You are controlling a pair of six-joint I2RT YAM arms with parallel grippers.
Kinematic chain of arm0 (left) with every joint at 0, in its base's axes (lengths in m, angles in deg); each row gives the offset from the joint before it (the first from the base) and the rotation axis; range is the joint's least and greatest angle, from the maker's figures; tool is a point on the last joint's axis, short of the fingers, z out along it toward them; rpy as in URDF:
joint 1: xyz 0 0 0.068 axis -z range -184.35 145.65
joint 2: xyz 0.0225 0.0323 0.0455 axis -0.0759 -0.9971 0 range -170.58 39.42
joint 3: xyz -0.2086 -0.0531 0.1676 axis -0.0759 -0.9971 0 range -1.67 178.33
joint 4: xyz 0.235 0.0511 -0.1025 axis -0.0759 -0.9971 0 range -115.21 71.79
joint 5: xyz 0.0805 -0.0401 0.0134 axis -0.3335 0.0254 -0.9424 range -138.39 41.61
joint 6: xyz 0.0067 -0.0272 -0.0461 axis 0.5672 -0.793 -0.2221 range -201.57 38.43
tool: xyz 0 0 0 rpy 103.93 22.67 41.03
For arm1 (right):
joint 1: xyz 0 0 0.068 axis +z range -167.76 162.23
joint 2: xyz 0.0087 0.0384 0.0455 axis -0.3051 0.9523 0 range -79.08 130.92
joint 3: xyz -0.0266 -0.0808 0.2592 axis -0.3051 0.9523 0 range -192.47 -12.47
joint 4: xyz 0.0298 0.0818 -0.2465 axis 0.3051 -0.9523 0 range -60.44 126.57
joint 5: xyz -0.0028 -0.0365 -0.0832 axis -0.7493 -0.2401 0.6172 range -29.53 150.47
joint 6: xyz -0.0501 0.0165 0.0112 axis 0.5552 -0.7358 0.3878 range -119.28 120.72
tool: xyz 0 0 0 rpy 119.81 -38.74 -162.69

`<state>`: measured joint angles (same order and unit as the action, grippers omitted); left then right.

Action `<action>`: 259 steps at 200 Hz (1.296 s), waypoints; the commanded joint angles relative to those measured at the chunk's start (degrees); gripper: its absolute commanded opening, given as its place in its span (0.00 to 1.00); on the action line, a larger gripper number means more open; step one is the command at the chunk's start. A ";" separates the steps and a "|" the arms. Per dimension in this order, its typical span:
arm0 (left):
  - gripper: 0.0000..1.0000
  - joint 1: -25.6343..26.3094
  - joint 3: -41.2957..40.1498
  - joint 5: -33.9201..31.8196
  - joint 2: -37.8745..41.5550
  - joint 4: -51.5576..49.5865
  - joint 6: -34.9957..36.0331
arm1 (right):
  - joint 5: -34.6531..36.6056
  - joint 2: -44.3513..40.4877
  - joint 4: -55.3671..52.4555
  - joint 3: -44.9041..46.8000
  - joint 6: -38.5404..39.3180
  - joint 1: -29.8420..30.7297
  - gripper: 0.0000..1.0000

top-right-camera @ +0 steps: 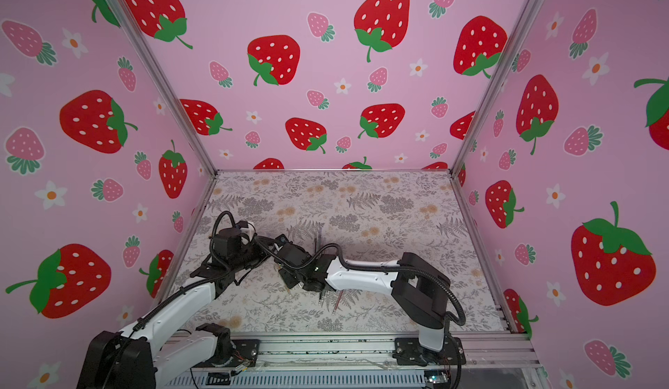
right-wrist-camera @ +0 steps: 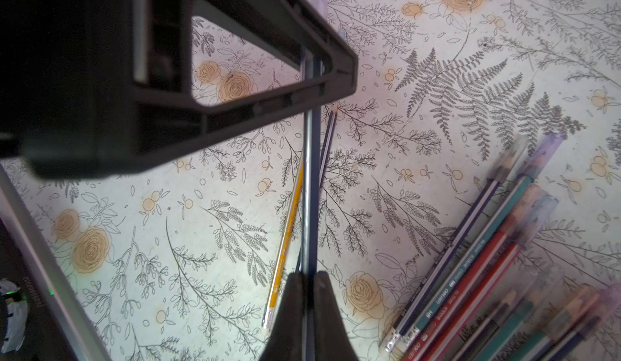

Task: Remove the protective cover of the pencils
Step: Remove the protective sleeve from the pencil.

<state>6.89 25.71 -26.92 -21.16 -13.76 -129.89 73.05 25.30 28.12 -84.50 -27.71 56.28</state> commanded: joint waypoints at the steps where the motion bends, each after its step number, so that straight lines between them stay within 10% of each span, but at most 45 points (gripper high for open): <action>1: 0.11 0.00 1.39 -1.85 1.24 0.52 0.07 | 0.37 -0.84 0.07 -0.13 0.39 0.40 0.00; 54: 0.08 0.09 1.92 -1.99 2.03 -0.61 -0.37 | 1.04 -0.16 -0.25 -0.67 0.48 0.40 0.37; 105: 0.07 0.18 1.89 -2.05 3.23 -1.25 -0.73 | 0.68 3.19 -1.83 -3.59 0.38 0.40 0.46; 168: 0.07 0.18 2.32 -2.78 3.82 -2.32 -0.49 | 0.87 2.72 -1.10 -2.77 0.99 0.40 0.01; 259: 0.00 -2.15 6.68 -5.21 -0.09 -3.45 1.02 | 2.34 0.00 2.37 3.15 0.85 2.59 0.00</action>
<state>5.47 29.07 -31.20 -20.44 -17.46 -129.56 74.93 27.94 29.36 -83.30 -26.66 57.98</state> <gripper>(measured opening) 0.146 0.083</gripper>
